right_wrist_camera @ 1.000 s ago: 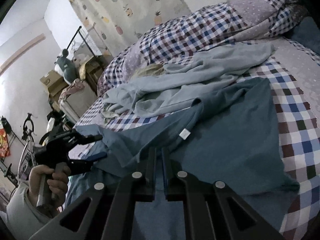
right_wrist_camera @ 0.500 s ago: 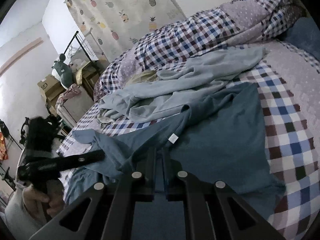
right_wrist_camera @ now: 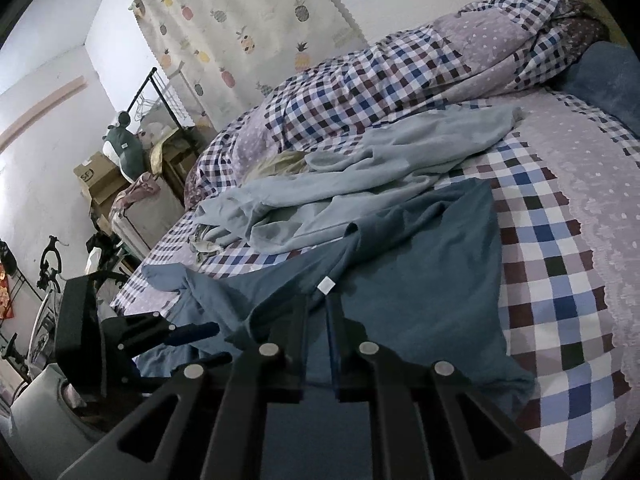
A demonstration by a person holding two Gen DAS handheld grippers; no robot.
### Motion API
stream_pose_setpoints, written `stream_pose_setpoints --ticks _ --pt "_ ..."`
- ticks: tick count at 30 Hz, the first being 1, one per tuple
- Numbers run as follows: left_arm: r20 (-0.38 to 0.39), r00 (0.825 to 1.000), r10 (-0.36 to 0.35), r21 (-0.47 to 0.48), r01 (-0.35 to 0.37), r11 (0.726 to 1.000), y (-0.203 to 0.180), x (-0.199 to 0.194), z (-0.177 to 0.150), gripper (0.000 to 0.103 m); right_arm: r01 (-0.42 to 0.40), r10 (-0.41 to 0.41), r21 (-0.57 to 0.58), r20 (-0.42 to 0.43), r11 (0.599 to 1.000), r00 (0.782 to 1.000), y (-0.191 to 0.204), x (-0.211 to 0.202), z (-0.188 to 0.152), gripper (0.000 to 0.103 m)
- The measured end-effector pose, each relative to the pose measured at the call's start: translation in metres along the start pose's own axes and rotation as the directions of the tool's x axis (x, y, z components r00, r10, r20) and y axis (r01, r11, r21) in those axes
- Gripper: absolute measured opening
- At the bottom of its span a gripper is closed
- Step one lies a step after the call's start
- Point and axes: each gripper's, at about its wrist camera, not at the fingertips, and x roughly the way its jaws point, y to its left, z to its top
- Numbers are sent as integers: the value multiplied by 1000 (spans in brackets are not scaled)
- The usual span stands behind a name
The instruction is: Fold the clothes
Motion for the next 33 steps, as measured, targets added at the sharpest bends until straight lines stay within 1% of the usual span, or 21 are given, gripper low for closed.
stream_pose_setpoints --ticks 3,5,6,7,8,9,12,14,16,18,19,21,22,24,26,27,30,32,33 --pt "-23 1000 9 -20 -9 1000 5 8 -1 34 4 -4 8 0 1000 1000 -4 -2 0 10" --pt "-18 1000 -12 -33 11 999 6 8 0 33 5 -5 15 -1 1000 1000 -6 -3 0 11" --pt "-15 1000 -18 -29 18 999 5 8 1 31 5 -5 17 -2 1000 1000 -7 -3 0 11" --pt "-13 1000 -25 -24 25 999 3 8 1 27 5 -5 18 -3 1000 1000 -7 -3 1 11" --pt "-11 999 -31 -19 31 999 2 8 2 12 5 -5 18 -4 1000 1000 -8 -4 1 11" --pt "-10 999 -30 -22 30 999 2 8 3 6 5 -5 18 -5 1000 1000 -8 -4 1 11" --pt "-8 1000 -26 -30 26 999 4 8 4 3 4 -4 17 -5 1000 1000 -10 -5 2 12" --pt "29 999 -25 -82 28 996 15 0 7 3 12 -12 -1 -11 1000 1000 -9 -5 5 12" --pt "68 997 -25 -135 34 990 25 -8 10 3 41 -42 -54 -23 998 999 -7 -4 12 14" --pt "112 993 -35 -198 57 979 36 -17 11 2 66 -70 -110 -35 992 997 -5 0 24 22" --pt "126 991 -53 -203 78 976 36 -20 10 2 78 -85 -138 -40 987 996 -5 2 30 25" --pt "155 984 -89 -212 121 970 35 -26 7 2 102 -114 -194 -50 976 992 -3 6 42 36" --pt "169 980 -107 -216 143 966 35 -29 6 2 113 -128 -222 -54 969 990 -2 8 48 37" --pt "150 979 -141 -150 163 975 19 -26 0 0 140 -163 -264 -66 954 984 -1 17 62 38" --pt "94 980 -175 -94 184 979 4 -15 -8 0 162 -194 -288 -89 944 977 0 30 75 38" --pt "66 982 -175 -72 179 981 -4 -9 -12 0 173 -215 -313 -105 934 971 4 41 82 39" --pt "38 984 -174 -56 176 983 -11 -1 -17 0 169 -253 -409 -162 897 954 23 79 92 39" --pt "50 984 -170 -67 173 983 -10 -3 -18 0 169 -288 -482 -185 860 940 34 104 89 39" --pt "57 984 -166 -72 170 983 -9 -4 -18 0 173 -315 -520 -198 837 928 40 121 86 39"
